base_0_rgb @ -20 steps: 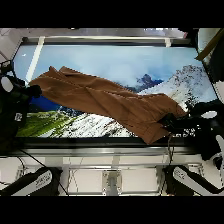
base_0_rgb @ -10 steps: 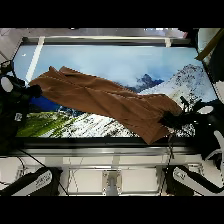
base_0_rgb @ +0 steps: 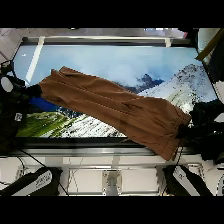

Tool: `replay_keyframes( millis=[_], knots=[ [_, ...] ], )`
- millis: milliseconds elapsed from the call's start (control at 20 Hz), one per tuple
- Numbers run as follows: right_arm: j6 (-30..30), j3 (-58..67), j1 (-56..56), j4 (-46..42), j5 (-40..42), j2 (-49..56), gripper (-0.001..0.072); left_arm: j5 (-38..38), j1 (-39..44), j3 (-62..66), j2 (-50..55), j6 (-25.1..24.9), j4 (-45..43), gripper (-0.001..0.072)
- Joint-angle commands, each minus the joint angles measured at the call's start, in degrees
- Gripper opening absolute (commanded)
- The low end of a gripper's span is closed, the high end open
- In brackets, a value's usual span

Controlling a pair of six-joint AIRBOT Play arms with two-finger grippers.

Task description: Fold the clothes and pants, and hang the long-sleeved shirts on hangers.

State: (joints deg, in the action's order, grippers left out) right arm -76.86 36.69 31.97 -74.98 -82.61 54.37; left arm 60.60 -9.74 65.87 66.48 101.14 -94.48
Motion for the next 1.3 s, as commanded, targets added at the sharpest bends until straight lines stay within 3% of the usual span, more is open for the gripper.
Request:
replay_keyframes(
  millis=[0, 100, 200, 250, 300, 350, 450, 600, 650, 700, 750, 900, 1100, 1250],
  knots=[
    [-6.51, -3.52, 0.57, -12.00, 5.22, -0.50, 0.0032, 0.02, -0.02, -0.02, 0.00, 0.00, -0.02, 0.0489],
    [-12.07, -3.54, 0.57, -16.76, 9.27, -0.50, 0.0032, 0.02, -0.02, -0.02, 0.00, 0.00, -0.02, 0.0490],
    [-14.67, -3.54, 0.57, -15.80, 14.03, -0.50, 0.0042, 0.00, -0.02, -0.02, 0.00, 0.00, -0.02, 0.0489],
    [-14.64, -3.54, 0.55, -14.47, 15.98, -0.50, 0.0168, -0.02, -0.02, -0.02, 0.00, 0.00, 0.00, 0.0489],
    [-14.64, -3.34, 0.55, -13.33, 18.25, -0.50, 0.0403, -0.02, -0.02, -0.02, 0.00, 0.00, 0.00, 0.0491],
    [-14.64, -2.69, 0.55, -12.59, 20.52, -0.50, 0.0441, -0.04, -0.02, -0.02, 0.00, 0.00, -0.02, 0.0493],
    [-14.62, -0.57, 0.55, -10.43, 24.92, -0.46, 0.0436, -2.78, -0.48, -0.44, 0.00, 0.79, -0.04, 0.0494],
    [-11.96, 2.23, 0.55, -5.68, 25.99, 1.77, 0.0424, -8.63, -4.17, -3.80, 0.81, 14.21, -0.20, 0.0496],
    [-10.58, 2.40, 0.55, -4.61, 25.49, 3.30, 0.0425, -9.22, -5.90, -5.29, 1.73, 16.37, 0.04, 0.0570],
    [-9.42, 2.40, 0.55, -3.89, 25.05, 4.79, 0.0426, -9.11, -7.30, -6.08, 2.99, 16.55, 0.79, 0.0697],
    [-8.94, 2.40, 0.55, -2.78, 24.96, 6.32, 0.0427, -9.20, -8.55, -6.19, 4.96, 16.50, 2.43, 0.0720],
    [-7.10, 2.58, 0.55, 0.24, 25.81, 8.28, 0.0436, -14.19, -10.36, -6.03, 11.63, 15.02, 9.77, 0.0720],
    [-6.12, 6.91, 0.57, -0.13, 26.14, 8.17, 0.0436, -26.64, -12.72, -6.01, 17.97, 14.99, 21.86, 0.0716],
    [-6.14, 12.04, 0.55, -0.04, 26.05, 8.17, 0.0436, -33.22, -12.83, -4.70, 21.70, 14.88, 24.68, 0.0714]
  ],
)
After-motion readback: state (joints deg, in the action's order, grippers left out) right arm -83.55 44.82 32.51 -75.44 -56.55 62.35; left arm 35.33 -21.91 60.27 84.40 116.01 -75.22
